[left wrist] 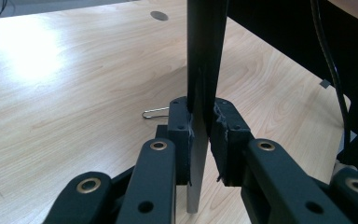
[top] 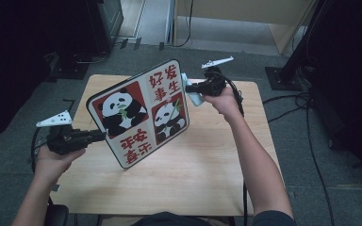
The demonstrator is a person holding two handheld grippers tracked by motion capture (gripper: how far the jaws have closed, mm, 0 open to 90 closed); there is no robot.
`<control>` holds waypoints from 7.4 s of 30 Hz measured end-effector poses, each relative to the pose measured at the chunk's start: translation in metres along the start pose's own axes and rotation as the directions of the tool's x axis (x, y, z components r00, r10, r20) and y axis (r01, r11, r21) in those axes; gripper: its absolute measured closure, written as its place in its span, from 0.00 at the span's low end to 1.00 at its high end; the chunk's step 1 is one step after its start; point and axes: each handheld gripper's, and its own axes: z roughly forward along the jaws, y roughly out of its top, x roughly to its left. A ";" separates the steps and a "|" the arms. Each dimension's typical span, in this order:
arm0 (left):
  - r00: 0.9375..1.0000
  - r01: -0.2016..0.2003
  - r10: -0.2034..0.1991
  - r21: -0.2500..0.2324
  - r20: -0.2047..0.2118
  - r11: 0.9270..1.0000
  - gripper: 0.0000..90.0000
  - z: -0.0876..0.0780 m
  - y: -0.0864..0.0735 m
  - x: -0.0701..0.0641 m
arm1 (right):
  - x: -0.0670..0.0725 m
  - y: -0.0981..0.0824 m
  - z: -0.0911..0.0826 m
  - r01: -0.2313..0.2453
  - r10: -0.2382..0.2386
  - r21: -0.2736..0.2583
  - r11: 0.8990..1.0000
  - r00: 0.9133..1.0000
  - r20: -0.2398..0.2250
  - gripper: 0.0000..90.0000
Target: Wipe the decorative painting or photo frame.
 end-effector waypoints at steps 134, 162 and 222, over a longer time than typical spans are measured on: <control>0.996 -0.022 0.028 0.084 -0.079 0.996 0.54 0.003 -0.032 0.012 | -0.049 -0.141 -0.002 -0.154 0.146 0.003 0.988 0.941 0.305 0.89; 0.989 -0.017 0.029 0.085 -0.142 0.996 0.42 0.032 -0.035 0.052 | -0.069 -0.172 -0.007 -0.190 0.185 -0.028 0.981 0.897 0.401 0.65; 0.974 0.005 0.013 0.077 -0.227 0.997 0.31 0.023 -0.041 0.055 | 0.011 -0.190 -0.057 -0.050 0.057 -0.031 0.998 0.939 0.340 0.28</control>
